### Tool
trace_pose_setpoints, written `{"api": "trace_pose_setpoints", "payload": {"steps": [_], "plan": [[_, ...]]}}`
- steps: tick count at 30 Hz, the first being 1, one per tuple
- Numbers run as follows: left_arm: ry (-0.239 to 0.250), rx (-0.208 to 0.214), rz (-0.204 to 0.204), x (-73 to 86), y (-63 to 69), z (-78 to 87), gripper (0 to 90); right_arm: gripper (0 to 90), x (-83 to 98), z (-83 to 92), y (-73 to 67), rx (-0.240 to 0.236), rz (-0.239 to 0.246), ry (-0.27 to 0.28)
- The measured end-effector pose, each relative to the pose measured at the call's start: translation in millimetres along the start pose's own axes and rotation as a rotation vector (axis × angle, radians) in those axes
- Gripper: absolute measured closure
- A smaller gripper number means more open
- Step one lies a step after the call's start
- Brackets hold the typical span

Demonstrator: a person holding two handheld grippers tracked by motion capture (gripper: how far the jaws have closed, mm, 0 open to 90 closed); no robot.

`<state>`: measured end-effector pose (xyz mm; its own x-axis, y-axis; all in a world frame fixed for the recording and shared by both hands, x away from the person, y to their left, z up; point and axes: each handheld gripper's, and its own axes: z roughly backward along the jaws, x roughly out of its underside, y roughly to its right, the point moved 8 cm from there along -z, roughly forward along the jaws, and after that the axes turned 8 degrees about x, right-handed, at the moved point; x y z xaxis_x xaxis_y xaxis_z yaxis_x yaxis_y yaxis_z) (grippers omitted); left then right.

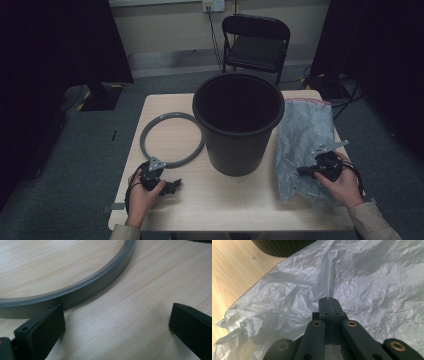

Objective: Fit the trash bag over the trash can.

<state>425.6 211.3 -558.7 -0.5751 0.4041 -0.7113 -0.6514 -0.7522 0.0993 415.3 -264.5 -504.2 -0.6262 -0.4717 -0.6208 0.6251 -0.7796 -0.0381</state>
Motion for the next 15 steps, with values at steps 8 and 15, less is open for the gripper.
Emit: {"api": "trace_pose_setpoints", "payload": {"steps": [8,15], "plan": [[0.0,-0.001,-0.001,0.0,-0.2,0.1,0.0,90.0,-20.4,20.2,5.7,0.002,0.007,0.02],[0.0,-0.001,-0.001,0.0,-0.2,0.1,0.0,90.0,-37.6,38.9,10.5,-0.01,0.008,0.028]]}}
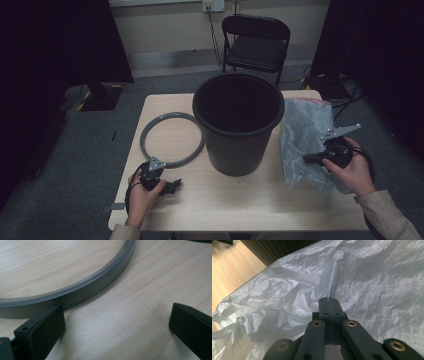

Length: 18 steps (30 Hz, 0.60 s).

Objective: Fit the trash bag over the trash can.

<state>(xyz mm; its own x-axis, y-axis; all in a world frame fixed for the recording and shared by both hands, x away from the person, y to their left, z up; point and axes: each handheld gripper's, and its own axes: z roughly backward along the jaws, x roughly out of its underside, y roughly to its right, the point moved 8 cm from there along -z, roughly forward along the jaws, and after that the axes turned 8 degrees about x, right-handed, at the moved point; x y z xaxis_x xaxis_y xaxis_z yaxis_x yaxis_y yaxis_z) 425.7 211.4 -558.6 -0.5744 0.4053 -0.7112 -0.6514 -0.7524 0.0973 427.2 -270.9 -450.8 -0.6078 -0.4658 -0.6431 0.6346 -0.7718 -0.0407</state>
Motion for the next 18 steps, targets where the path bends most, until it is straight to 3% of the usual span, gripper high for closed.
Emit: {"api": "trace_pose_setpoints", "payload": {"steps": [18], "plan": [[0.0,0.002,0.001,0.0,0.2,-0.1,0.0,90.0,-40.0,32.4,15.8,0.01,0.007,0.003]]}}
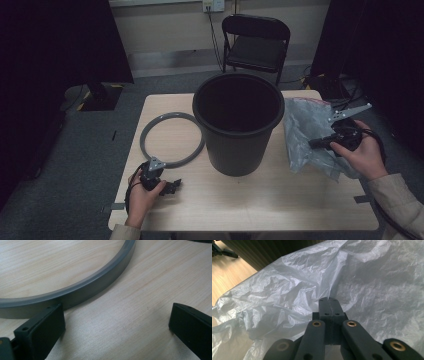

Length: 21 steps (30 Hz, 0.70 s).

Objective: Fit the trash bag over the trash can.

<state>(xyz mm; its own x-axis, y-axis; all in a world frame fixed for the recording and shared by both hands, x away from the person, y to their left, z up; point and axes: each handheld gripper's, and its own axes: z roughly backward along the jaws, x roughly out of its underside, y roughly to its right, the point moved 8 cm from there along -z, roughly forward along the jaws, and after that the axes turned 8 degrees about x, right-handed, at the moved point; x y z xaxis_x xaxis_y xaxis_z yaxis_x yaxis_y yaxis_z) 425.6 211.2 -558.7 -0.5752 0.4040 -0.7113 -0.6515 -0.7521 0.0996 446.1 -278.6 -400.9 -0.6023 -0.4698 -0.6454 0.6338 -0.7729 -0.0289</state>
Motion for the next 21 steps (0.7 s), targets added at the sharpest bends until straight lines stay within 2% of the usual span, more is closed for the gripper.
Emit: {"api": "trace_pose_setpoints", "payload": {"steps": [21], "plan": [[-0.001,-0.002,-0.002,0.0,-0.2,0.1,0.0,90.0,-49.6,40.0,17.9,0.052,0.019,0.017]]}}
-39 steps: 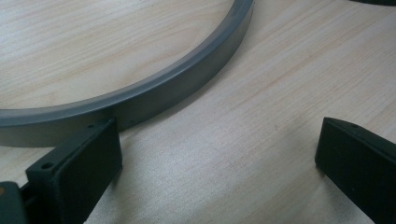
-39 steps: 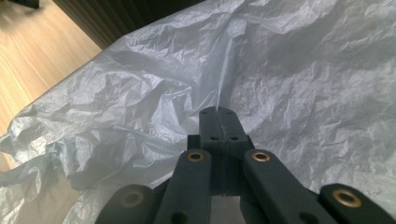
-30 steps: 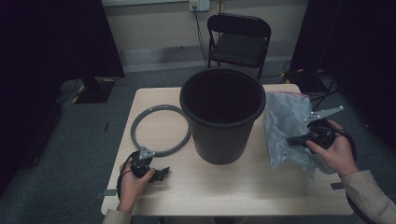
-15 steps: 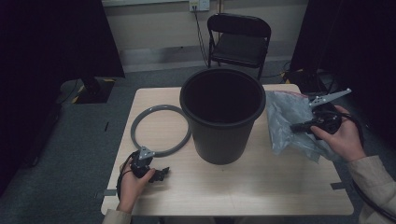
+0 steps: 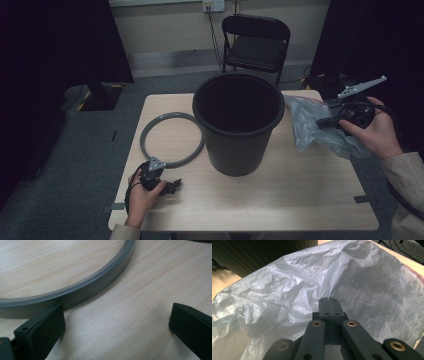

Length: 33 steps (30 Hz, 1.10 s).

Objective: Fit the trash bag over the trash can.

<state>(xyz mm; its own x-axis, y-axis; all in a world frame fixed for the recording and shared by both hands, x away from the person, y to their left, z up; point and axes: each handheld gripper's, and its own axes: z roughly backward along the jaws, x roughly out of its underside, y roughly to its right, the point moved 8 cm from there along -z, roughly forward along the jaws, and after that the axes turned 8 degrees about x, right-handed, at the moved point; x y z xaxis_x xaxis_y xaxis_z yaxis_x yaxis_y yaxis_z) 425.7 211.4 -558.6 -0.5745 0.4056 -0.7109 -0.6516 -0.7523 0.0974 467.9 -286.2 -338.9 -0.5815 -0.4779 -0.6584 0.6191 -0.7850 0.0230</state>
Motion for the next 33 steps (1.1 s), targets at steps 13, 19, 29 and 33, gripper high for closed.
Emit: {"api": "trace_pose_setpoints", "payload": {"steps": [13,19,29,33], "plan": [[0.001,0.002,0.002,0.0,0.3,-0.1,0.0,90.0,-38.5,14.9,-5.2,0.008,0.004,0.05],[0.0,0.002,0.001,0.0,0.2,-0.1,0.0,90.0,-56.6,20.0,-14.6,0.004,0.026,0.069],[0.004,0.002,0.007,-0.1,0.6,-0.3,0.0,90.0,-94.0,16.4,-48.8,-0.041,0.086,0.111],[0.002,0.0,0.003,-0.1,0.2,-0.1,0.0,90.0,-107.0,10.2,-64.2,-0.063,0.103,0.116]]}}
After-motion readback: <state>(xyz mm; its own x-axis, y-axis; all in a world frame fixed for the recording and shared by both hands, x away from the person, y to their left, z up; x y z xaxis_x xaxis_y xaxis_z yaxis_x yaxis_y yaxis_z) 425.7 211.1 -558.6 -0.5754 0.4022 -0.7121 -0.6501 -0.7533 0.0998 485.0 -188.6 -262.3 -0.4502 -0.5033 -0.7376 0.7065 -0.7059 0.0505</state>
